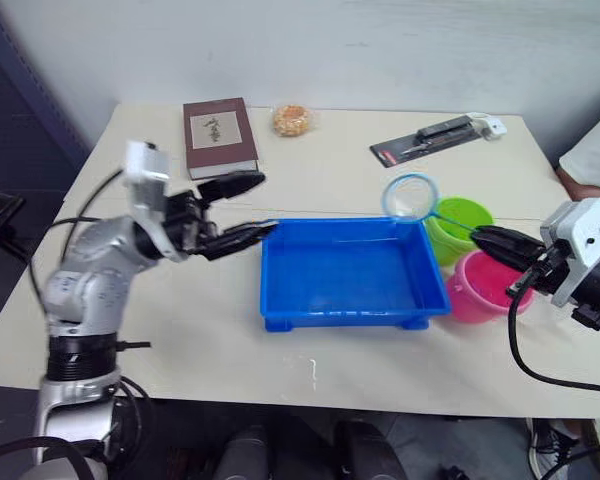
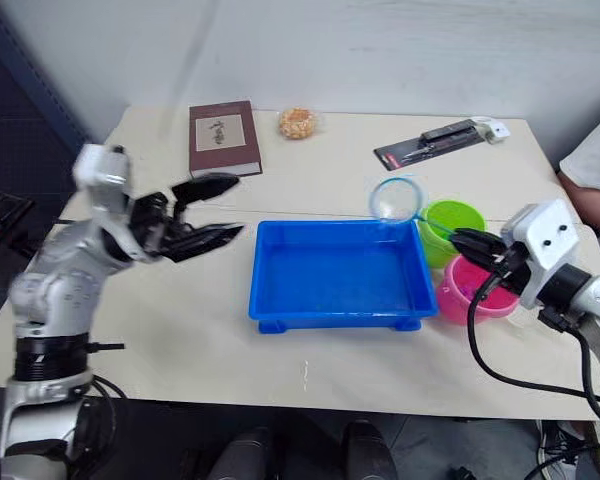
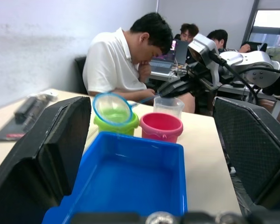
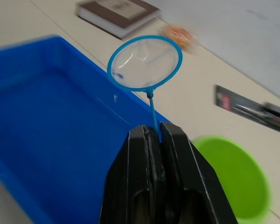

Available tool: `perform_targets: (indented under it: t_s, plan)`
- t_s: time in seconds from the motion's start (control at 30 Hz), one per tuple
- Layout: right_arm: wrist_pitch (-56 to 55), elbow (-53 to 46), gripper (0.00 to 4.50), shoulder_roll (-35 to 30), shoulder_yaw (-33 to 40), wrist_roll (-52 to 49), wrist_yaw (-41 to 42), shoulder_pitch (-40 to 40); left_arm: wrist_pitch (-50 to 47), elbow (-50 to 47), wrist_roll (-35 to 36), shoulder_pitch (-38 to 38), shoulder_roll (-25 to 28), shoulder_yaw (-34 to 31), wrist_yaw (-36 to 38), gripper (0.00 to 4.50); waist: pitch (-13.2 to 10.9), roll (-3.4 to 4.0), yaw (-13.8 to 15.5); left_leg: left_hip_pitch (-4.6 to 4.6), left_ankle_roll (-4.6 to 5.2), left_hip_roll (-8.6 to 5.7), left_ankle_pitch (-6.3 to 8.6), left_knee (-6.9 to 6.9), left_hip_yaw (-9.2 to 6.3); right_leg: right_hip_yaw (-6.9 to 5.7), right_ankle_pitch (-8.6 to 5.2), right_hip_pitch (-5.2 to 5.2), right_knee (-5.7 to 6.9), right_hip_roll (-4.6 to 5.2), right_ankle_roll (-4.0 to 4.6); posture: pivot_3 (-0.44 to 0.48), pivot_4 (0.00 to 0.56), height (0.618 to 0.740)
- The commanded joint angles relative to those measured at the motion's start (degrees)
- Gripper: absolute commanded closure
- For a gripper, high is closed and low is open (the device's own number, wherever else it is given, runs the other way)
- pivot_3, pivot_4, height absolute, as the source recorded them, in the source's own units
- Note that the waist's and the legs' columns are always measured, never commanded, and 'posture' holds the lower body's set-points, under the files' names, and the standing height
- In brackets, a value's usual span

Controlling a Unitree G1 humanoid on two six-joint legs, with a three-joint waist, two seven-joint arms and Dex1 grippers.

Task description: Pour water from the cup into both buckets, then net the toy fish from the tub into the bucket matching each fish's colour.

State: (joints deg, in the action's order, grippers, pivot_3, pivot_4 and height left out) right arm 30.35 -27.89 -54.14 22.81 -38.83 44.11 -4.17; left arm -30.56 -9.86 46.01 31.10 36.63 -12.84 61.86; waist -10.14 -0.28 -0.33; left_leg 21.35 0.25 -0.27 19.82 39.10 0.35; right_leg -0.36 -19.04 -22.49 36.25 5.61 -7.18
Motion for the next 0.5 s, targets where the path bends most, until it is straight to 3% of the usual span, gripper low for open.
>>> perform_targets:
  t_s: [0.03, 0.23, 0.5]
  plan:
    - [-0.5, -6.4, 4.50, -2.8, -3.3, -2.1, 8.0, 2.1, 0.7, -3.8, 0.1, -5.4, 4.7, -2.9, 3.8, 0.01, 0.0, 0.01, 0.1, -0.03, -0.01, 0.00, 0.00, -0.05, 0.03, 0.02, 0.00, 0.01, -0.04, 0.00, 0.00, 0.000, 0.150, 0.738]
    - [-7.7, -9.5, 4.50, -1.3, -15.2, 4.4, 15.7, 7.4, 7.9, -8.1, -5.7, -19.7, 11.5, -0.5, 13.6, 0.01, 0.0, -0.03, 0.3, 0.00, 0.09, -0.03, 0.08, -0.04, -0.05, 0.37, 0.00, 0.12, -0.30, 0.10, 0.00, 0.000, 0.150, 0.738]
    - [-22.9, 6.9, 4.50, 7.7, -30.9, 19.6, 18.6, 7.0, 12.0, -9.1, -10.1, -28.0, 13.7, 0.4, 14.8, 0.01, 0.0, -0.13, 0.1, -0.09, 0.06, 0.01, 0.13, -0.06, -0.01, 0.47, -0.05, 0.08, -0.39, 0.11, 0.09, 0.000, 0.150, 0.738]
